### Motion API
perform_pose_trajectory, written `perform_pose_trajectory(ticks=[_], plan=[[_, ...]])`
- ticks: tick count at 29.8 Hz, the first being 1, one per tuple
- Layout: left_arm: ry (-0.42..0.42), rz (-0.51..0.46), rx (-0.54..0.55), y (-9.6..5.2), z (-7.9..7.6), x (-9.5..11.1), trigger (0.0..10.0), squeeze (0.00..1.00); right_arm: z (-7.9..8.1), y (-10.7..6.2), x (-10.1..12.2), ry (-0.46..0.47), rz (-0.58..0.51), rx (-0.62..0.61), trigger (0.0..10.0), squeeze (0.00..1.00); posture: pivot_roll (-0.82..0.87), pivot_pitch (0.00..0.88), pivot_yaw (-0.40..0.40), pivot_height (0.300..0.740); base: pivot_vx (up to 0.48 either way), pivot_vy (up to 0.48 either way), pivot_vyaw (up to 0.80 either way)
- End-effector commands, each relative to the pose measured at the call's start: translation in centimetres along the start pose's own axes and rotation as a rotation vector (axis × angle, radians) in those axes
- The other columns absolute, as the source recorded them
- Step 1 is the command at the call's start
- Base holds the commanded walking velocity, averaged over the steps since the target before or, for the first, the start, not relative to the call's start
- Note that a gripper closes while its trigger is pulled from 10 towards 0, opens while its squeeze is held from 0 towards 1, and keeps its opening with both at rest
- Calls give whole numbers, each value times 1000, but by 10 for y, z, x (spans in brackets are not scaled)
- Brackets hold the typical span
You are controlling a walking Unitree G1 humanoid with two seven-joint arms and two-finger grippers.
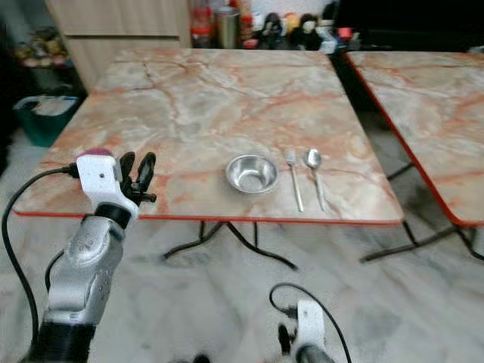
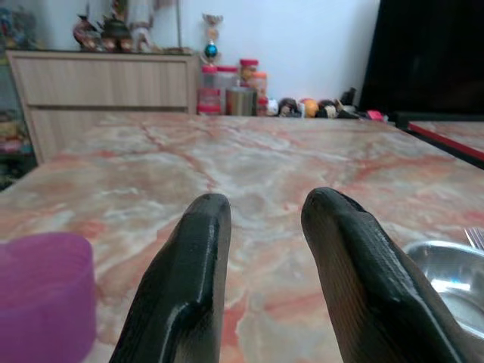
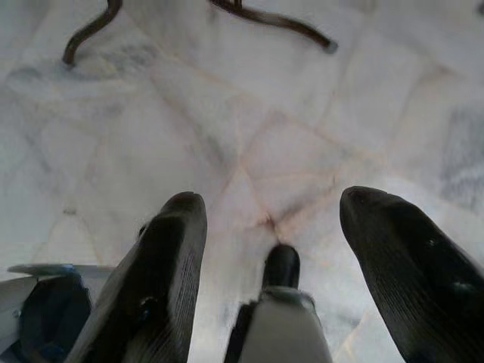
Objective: Setting the table
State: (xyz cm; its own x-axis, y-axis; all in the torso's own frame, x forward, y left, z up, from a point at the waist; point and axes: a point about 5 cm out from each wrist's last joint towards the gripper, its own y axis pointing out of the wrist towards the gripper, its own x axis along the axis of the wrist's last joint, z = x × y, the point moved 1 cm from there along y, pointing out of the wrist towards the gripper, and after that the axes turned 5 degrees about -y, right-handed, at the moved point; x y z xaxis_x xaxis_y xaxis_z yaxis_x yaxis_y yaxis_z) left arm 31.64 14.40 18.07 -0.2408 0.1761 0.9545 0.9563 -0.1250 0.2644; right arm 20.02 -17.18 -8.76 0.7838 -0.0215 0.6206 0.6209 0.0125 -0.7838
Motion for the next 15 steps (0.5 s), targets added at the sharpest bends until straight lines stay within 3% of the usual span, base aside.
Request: perform_pose_trajectory(ticks=[1, 15], plan=[[11, -12, -17, 1, -2, 5, 10000, 0, 2, 0, 1, 7, 1, 3, 10000, 0, 146, 77, 1, 740, 360, 0, -456], [0, -8, -33, 1, -6, 4, 10000, 0, 0, 1, 2, 18, 2, -7, 10000, 0, 150, 105, -5, 728, 359, 0, -65]])
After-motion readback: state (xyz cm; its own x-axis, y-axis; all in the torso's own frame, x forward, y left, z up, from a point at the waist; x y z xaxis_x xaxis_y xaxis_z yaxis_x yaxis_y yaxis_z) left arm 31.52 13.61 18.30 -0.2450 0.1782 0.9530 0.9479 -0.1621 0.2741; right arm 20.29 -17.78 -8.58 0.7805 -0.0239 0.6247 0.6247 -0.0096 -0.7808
